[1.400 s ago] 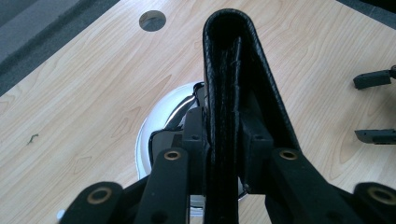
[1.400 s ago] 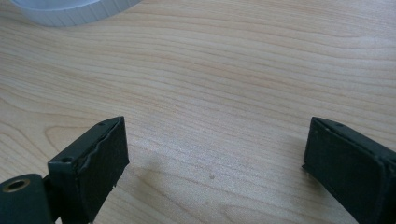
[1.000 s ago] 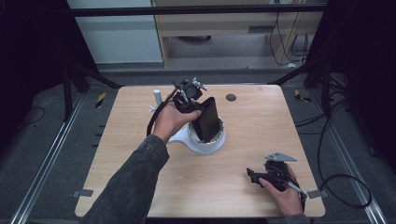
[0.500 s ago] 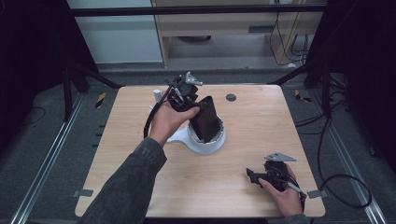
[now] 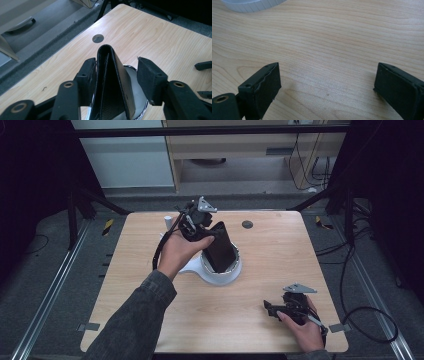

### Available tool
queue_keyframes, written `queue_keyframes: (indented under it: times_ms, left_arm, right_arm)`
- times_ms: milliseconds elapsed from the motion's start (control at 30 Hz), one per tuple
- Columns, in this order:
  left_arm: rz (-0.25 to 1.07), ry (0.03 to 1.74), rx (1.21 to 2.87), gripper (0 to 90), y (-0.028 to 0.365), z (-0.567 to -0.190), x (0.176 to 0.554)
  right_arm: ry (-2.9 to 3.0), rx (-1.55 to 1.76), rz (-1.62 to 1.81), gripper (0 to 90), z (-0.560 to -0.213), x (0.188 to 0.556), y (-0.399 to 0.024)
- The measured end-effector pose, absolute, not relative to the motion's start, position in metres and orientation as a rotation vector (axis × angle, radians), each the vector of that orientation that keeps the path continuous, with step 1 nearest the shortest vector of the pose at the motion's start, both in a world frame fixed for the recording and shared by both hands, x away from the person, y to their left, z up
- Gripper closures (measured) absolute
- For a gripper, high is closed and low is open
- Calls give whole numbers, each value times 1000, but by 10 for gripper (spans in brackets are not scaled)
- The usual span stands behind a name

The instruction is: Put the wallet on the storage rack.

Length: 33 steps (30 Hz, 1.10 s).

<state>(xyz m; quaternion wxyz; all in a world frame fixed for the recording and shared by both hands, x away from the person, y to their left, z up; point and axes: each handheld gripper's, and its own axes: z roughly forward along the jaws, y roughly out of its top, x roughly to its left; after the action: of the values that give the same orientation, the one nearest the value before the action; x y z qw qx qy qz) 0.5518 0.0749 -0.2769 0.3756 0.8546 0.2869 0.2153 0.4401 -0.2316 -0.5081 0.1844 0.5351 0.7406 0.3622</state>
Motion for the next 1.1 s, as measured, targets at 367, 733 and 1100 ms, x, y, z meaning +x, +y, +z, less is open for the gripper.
queue_keyframes:
  times_ms: [367,733,1100]
  left_arm:
    - [563,654,2183,300,68,-268,539]
    - [561,591,2167,115,65,-271,514]
    - [532,500,2156,83,64,-280,476]
  right_arm:
    - [2094,1501,1019,65,-508,439,-231]
    - [2102,1491,1012,65,-508,439,-228]
    - [2085,1489,1014,64,-506,438,-228]
